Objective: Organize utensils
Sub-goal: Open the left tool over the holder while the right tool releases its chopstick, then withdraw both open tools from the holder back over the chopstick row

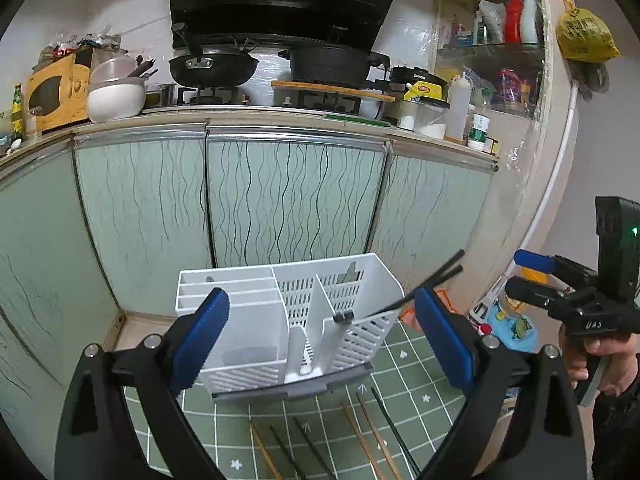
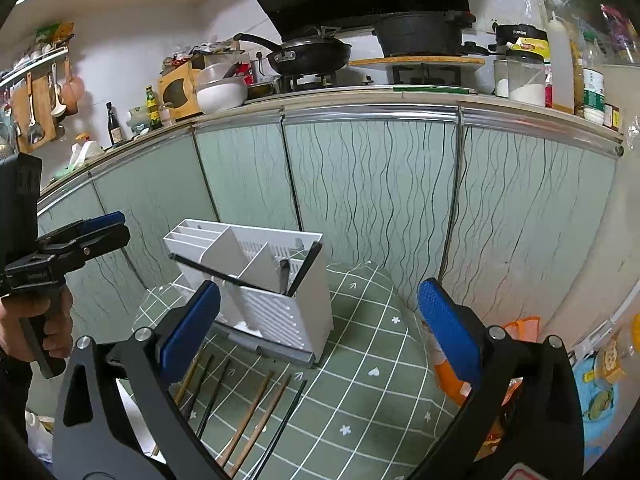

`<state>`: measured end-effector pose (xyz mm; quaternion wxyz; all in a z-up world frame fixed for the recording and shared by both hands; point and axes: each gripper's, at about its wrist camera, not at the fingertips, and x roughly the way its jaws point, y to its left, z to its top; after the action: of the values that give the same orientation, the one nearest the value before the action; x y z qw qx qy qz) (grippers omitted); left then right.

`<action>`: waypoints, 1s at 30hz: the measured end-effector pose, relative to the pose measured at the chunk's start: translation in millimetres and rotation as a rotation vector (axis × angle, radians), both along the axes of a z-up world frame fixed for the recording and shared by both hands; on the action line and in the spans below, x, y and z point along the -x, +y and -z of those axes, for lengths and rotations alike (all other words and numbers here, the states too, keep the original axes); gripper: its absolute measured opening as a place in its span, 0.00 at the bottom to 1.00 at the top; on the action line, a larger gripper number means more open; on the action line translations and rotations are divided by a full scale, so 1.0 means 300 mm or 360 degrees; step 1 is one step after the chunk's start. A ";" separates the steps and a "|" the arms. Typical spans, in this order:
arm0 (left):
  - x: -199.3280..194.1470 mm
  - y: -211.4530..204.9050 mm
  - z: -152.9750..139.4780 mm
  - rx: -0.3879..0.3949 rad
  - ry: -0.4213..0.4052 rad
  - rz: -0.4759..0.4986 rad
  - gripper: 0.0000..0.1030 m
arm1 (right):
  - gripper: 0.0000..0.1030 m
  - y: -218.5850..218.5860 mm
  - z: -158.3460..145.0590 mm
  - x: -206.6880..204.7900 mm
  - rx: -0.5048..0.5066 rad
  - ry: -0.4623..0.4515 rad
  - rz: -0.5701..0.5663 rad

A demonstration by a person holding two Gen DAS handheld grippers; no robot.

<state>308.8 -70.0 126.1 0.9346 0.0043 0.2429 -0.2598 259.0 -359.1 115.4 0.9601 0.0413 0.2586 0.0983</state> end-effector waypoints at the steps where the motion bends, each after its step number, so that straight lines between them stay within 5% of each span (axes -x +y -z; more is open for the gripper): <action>1: 0.017 0.004 0.000 -0.0011 -0.0011 -0.0005 0.90 | 0.92 0.003 -0.002 0.012 0.0005 -0.0004 0.0000; 17: 0.197 0.052 0.026 -0.0107 -0.0090 -0.0059 0.90 | 0.92 0.032 -0.011 0.179 0.0109 -0.0065 0.0017; 30: 0.303 0.128 0.145 -0.0133 -0.0093 -0.0160 0.90 | 0.92 0.083 0.100 0.259 0.0115 -0.0030 -0.0010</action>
<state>217.9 -31.7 82.6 0.9522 0.0388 0.2261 -0.2017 181.4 -334.2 85.3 0.9630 0.0049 0.2531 0.0925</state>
